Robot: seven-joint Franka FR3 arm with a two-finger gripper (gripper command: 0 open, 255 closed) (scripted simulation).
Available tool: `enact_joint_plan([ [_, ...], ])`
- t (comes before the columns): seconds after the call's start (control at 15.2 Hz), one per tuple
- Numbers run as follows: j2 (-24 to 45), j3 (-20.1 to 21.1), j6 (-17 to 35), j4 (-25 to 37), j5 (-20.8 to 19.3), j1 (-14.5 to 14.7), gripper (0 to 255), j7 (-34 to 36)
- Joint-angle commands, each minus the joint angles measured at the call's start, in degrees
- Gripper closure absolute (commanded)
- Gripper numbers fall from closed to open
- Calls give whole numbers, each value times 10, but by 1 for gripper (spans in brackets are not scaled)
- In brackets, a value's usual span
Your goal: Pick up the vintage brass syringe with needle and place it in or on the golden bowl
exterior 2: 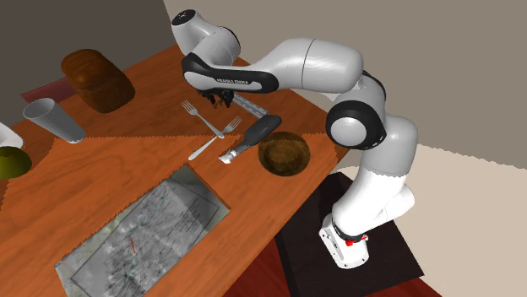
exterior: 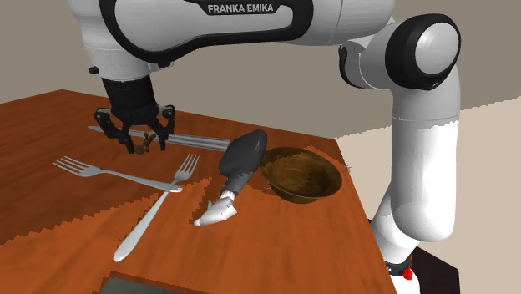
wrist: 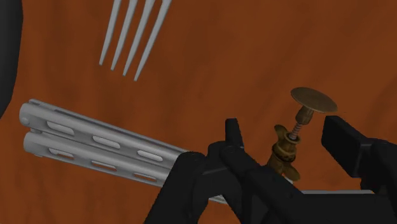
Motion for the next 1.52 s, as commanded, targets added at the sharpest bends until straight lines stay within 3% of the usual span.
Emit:
enact_joint_plan([
  [0.0,0,0,0,0,0,0,255,0],
  [0.53,0,0,0,0,0,0,255,0],
  [1.45,23,-1,-120,144,-13,38,255,-15],
])
